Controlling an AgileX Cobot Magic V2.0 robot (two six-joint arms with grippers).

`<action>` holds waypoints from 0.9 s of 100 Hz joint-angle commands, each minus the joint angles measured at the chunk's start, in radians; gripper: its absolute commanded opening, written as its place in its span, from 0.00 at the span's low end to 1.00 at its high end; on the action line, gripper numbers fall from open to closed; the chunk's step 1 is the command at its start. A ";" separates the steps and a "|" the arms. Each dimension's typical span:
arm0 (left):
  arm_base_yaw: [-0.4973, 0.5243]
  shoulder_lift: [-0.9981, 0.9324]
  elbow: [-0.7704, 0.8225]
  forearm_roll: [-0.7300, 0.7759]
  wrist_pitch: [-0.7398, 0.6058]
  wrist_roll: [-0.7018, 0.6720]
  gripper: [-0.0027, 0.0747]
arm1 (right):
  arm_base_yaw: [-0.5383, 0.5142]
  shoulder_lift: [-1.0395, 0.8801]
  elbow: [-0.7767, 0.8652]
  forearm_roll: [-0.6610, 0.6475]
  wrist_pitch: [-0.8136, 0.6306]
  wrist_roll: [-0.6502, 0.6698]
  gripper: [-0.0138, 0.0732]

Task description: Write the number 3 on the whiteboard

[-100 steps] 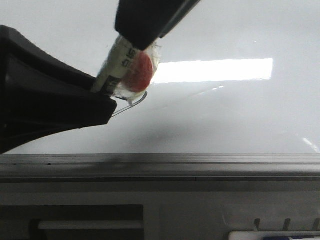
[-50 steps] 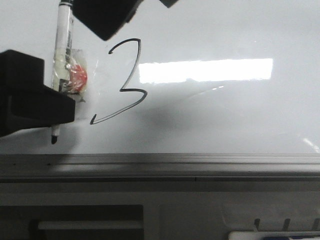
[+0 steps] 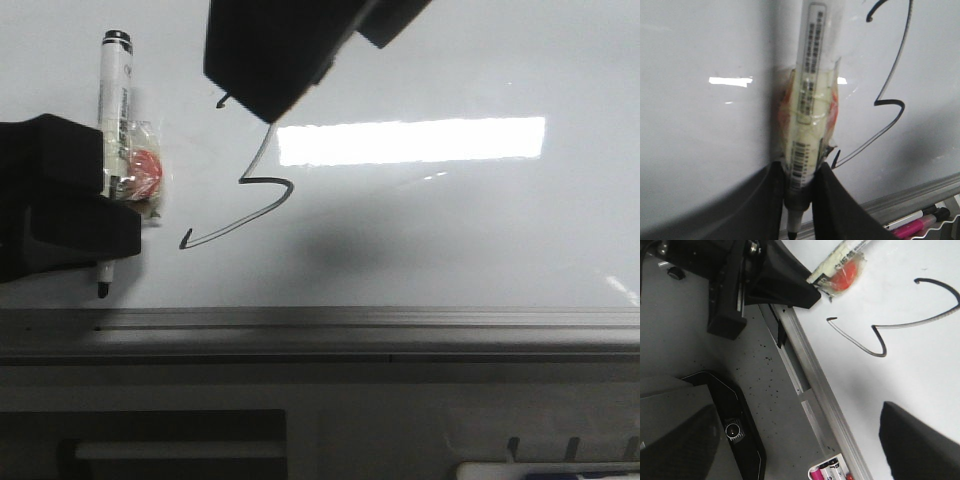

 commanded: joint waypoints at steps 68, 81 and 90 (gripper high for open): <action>0.091 -0.020 -0.026 0.035 -0.005 -0.003 0.65 | -0.005 -0.030 -0.035 -0.015 -0.041 0.008 0.82; 0.091 -0.069 -0.026 0.035 0.015 -0.003 0.65 | -0.005 -0.030 -0.035 -0.015 -0.038 0.008 0.82; 0.091 -0.125 -0.026 0.035 0.051 -0.001 0.65 | -0.005 -0.034 -0.035 -0.015 -0.030 0.010 0.82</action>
